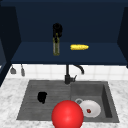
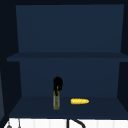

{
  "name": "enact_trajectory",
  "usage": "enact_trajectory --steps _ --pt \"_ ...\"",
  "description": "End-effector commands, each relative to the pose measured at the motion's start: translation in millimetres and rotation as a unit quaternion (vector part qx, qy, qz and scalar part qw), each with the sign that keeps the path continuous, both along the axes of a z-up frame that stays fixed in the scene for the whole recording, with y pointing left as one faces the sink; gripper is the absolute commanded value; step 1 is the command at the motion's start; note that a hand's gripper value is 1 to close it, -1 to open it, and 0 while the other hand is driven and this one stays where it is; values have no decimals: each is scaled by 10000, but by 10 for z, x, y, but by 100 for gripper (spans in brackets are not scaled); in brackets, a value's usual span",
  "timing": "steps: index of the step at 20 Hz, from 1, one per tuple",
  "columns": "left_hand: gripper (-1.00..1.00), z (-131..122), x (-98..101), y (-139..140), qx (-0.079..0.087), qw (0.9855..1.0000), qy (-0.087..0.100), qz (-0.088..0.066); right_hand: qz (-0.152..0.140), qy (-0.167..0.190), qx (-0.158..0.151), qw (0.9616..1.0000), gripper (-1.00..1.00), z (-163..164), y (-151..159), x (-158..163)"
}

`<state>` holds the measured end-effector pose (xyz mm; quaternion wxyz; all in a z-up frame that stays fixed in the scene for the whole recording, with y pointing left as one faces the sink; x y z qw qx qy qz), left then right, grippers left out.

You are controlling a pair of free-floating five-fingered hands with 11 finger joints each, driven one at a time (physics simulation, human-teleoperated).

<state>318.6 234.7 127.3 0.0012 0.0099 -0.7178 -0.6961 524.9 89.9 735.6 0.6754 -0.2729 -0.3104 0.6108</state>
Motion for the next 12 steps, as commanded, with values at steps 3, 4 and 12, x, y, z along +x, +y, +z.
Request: enact_trajectory --steps 3,4,12 --pt "0 0 0 0 0 10000 0 0 6 -278 33 9996 -100 -118 15 -119" --pt "0 0 0 0 0 10000 0 0 36 -181 -64 9998 -100 -63 17 -106" --pt "0 0 0 0 0 10000 0 0 127 170 -179 9996 -100 333 -122 19"
